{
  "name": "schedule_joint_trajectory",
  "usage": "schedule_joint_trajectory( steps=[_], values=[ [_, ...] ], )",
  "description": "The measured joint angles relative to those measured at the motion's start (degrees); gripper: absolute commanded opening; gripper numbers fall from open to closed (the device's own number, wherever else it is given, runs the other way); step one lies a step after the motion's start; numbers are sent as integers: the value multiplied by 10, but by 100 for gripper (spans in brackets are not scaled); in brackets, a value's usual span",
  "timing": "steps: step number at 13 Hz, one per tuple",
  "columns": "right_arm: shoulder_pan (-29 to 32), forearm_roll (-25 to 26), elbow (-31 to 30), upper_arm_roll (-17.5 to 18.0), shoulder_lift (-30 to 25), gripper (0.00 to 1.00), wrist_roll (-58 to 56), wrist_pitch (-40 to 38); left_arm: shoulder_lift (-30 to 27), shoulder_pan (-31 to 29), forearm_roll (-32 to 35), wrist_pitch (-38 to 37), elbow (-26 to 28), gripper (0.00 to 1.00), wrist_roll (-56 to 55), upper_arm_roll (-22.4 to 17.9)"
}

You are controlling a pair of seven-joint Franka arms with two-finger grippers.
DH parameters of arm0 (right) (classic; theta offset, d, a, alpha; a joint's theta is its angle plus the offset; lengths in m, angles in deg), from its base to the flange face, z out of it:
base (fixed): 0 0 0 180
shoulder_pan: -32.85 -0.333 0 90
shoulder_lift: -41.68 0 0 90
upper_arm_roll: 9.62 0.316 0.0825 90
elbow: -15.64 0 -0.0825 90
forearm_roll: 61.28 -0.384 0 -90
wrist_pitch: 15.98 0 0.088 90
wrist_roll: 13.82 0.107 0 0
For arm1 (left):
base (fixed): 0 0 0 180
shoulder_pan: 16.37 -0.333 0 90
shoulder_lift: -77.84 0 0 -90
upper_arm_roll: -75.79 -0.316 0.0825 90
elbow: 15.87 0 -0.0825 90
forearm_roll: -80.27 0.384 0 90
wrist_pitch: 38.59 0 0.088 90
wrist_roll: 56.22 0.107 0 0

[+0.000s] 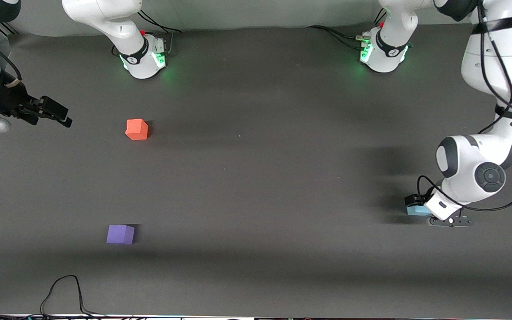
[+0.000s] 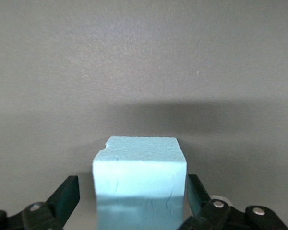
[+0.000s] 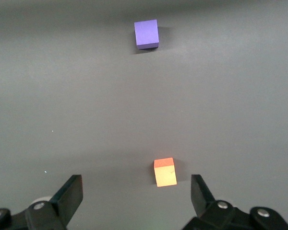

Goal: Place blue block between orange and purple blocks
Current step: 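Close the left gripper on the blue block and lift it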

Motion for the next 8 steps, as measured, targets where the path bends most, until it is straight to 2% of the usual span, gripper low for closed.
schedule_joint_trajectory(
  steps=[2, 3, 8],
  values=[
    [0, 0, 0, 0, 0, 100, 0, 0, 4, 0, 0, 2, 0, 45, 0, 0],
    [0, 0, 0, 0, 0, 100, 0, 0, 4, 0, 0, 2, -1, 33, 0, 0],
    [0, 0, 0, 0, 0, 100, 0, -1, 3, -1, 0, 2, -5, 32, 0, 0]
  ],
)
